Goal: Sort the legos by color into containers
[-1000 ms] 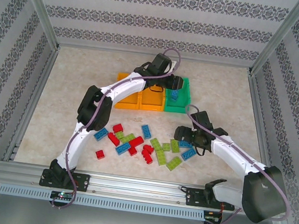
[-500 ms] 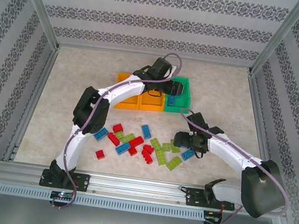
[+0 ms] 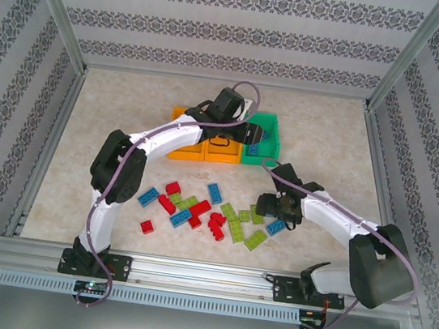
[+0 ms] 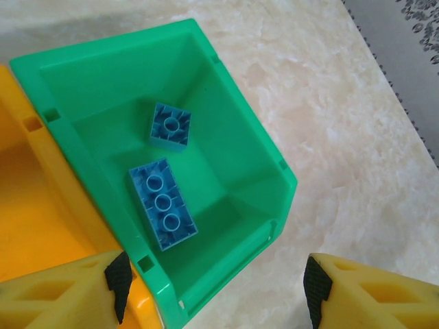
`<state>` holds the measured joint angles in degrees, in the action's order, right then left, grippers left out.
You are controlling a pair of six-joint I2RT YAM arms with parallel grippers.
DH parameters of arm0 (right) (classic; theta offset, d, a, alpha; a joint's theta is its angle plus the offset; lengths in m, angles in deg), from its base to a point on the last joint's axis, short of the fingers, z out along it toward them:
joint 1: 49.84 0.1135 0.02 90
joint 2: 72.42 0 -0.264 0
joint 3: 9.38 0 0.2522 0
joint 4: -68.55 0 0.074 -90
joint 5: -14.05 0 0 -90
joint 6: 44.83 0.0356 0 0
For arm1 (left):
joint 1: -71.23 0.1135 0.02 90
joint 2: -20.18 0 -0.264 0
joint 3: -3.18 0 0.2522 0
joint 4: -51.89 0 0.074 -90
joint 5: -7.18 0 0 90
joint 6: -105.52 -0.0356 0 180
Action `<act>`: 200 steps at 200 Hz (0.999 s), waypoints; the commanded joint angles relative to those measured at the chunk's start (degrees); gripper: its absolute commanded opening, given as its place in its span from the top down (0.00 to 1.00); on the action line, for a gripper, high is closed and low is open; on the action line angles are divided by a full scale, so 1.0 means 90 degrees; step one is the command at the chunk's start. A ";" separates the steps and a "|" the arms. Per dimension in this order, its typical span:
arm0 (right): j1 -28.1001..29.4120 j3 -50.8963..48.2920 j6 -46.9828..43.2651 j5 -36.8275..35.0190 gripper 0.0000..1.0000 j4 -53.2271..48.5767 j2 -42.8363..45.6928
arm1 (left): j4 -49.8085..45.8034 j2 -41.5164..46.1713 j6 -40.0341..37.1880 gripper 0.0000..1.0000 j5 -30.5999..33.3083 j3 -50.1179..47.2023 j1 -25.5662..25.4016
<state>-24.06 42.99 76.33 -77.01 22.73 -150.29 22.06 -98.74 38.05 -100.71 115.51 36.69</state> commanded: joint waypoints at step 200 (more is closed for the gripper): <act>-0.0781 0.2699 -0.0464 0.0437 0.37 0.2045 -0.1134 | 0.0207 0.2713 -0.0148 0.12 0.2236 -0.3381 0.0171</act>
<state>-30.38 62.79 73.31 -75.38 36.72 -155.71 24.20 -77.99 36.15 -85.50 88.86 36.97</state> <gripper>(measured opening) 0.627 0.866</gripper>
